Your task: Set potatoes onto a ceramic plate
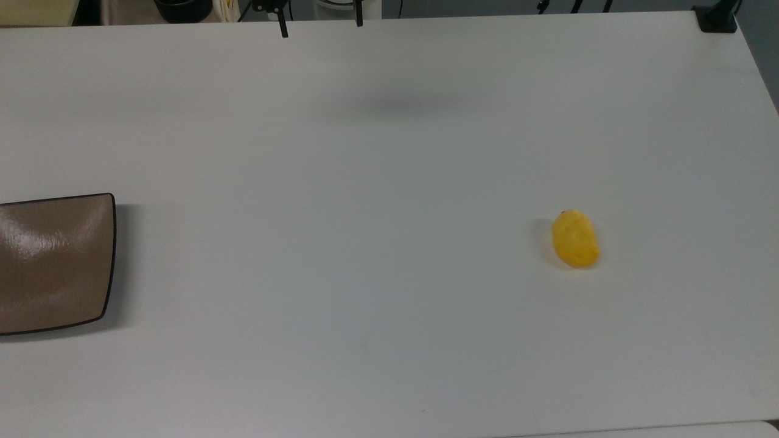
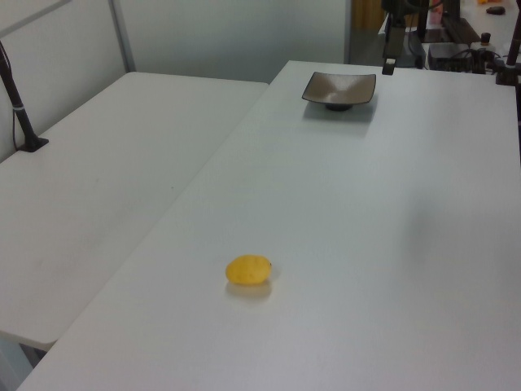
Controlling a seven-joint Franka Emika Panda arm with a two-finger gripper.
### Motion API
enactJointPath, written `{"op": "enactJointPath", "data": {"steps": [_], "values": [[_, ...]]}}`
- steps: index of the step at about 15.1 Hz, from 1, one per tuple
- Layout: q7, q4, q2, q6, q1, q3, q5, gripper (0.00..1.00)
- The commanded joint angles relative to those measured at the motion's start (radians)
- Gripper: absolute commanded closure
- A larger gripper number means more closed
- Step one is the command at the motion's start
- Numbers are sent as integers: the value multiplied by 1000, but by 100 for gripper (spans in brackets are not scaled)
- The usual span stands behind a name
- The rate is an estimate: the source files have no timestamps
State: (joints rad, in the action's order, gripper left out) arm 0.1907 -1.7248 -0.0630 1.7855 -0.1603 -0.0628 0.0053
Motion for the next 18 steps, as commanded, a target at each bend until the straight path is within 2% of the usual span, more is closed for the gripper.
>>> {"op": "enactJointPath", "data": {"steps": [1, 15, 18], "values": [[-30, -18, -11, 12, -13, 7, -16, 0], [-24, -16, 0, 15, -13, 9, 2, 0], [-31, -4, 15, 15, -4, 46, 13, 0]]}}
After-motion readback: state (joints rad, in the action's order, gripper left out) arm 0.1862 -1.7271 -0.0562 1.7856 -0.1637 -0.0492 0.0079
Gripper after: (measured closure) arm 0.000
